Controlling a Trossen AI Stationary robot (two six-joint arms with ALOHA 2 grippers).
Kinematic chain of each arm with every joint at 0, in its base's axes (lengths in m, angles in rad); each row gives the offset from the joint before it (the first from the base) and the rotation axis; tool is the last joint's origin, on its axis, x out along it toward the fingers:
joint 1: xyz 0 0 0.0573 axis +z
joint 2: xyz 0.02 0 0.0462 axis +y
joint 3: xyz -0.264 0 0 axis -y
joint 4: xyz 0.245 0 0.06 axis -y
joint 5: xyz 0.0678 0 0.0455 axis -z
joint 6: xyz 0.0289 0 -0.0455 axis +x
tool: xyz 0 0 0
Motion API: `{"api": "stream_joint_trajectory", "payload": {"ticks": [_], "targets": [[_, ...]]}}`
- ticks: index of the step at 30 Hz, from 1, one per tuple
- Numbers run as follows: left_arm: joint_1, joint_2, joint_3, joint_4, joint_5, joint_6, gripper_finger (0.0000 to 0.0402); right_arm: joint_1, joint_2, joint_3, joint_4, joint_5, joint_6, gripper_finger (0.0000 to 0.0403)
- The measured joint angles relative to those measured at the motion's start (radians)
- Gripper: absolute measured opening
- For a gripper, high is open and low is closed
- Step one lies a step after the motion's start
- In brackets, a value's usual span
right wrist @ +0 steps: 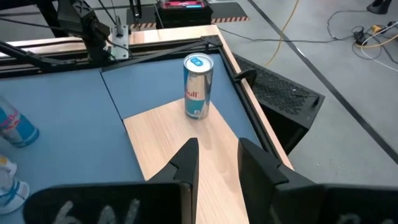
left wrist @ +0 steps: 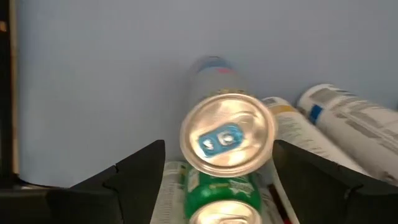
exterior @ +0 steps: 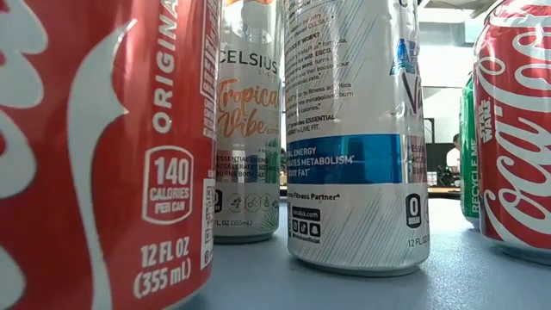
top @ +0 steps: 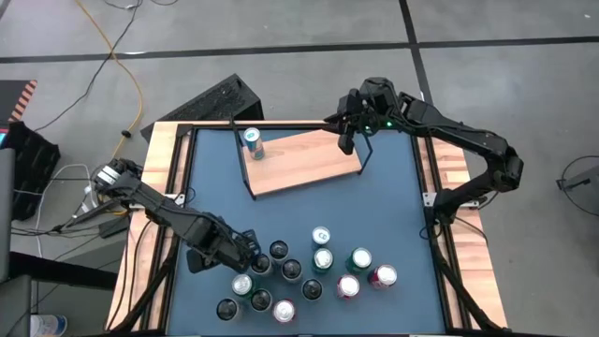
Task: Place canned beverage on shelf
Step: Put the bottom blue soda can on the shelf aligned with the other blue soda can
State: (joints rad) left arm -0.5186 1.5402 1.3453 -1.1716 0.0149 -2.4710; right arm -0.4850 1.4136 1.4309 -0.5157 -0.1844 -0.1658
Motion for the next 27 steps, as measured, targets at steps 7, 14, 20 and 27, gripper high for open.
{"api": "stream_joint_trajectory", "payload": {"ticks": [7, 14, 20, 27], "targets": [[-0.005, 0.0, 0.0, 0.011, -0.025, 0.007, 0.0283, 0.0, 0.0, 0.0, -0.001, -0.001, 0.0, 0.0095], [0.032, 0.0, -0.003, -0.021, -0.046, 0.024, 0.0283, 0.0, 0.0, 0.0, -0.001, -0.001, 0.0, 0.0095], [0.03, 0.019, -0.004, 0.012, -0.016, 0.019, 0.0283, 0.0, 0.0, 0.0, -0.002, -0.001, -0.01, 0.0095], [0.031, 0.049, -0.005, 0.015, -0.019, 0.016, 0.0283, -0.002, 0.0, 0.0, 0.001, -0.002, -0.03, 0.0095]]}}
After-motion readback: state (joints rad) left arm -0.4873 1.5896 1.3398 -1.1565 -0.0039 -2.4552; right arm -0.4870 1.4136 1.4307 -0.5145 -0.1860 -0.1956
